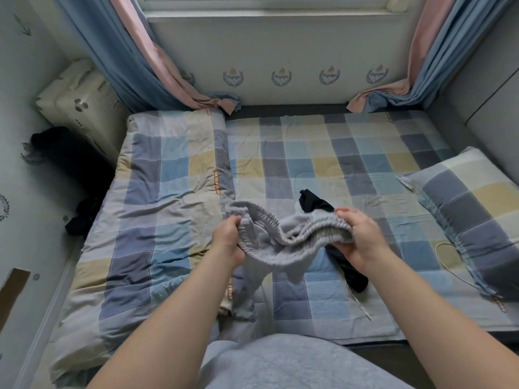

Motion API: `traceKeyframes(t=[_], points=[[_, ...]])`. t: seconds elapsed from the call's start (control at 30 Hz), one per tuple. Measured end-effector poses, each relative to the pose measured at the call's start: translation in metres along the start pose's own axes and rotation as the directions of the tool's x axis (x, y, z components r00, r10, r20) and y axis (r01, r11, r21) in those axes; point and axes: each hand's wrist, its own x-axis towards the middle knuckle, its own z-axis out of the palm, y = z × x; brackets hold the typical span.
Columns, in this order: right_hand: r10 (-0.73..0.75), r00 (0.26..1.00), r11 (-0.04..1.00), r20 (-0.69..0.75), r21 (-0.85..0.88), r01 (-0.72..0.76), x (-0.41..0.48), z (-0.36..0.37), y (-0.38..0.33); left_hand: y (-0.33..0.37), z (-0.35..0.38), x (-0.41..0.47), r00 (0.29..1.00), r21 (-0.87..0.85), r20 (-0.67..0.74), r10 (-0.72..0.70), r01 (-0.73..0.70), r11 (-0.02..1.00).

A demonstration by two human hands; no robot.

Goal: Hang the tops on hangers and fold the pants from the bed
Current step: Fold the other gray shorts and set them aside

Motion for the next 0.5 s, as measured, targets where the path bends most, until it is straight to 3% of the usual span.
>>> traceKeyframes(t=[0.07,0.1,0.17,0.27,0.37,0.43,0.5], points=[[0.156,0.988,0.915,-0.016,-0.373,-0.151,0.006,-0.014,0.021,0.014,-0.001,-0.004,0.973,0.161,0.01,0.23,-0.228,0.96],[0.249,0.969,0.798,-0.001,-0.566,-0.205,0.006,-0.018,0.03,0.022,-0.001,-0.007,0.939,0.28,0.067,0.337,-0.342,0.897],[0.308,0.95,0.551,0.052,-0.824,-0.133,0.004,-0.018,0.04,0.034,0.0,-0.012,0.849,0.522,0.258,0.462,-0.524,0.673],[0.032,0.962,0.569,0.272,-0.796,0.206,0.004,-0.001,0.037,0.048,0.002,-0.025,0.754,0.665,0.495,0.432,-0.649,0.369],[-0.181,0.842,0.493,0.509,-0.693,0.525,0.002,0.031,0.02,0.057,0.004,-0.043,0.694,0.68,0.638,0.334,-0.711,0.179],[-0.23,0.758,0.39,0.61,-0.656,0.646,0.001,0.052,0.012,0.061,0.005,-0.054,0.667,0.681,0.687,0.289,-0.73,0.065],[-0.236,0.735,0.361,0.636,-0.644,0.674,0.0,0.069,0.009,0.064,0.002,-0.061,0.649,0.687,0.697,0.303,-0.726,-0.026]])
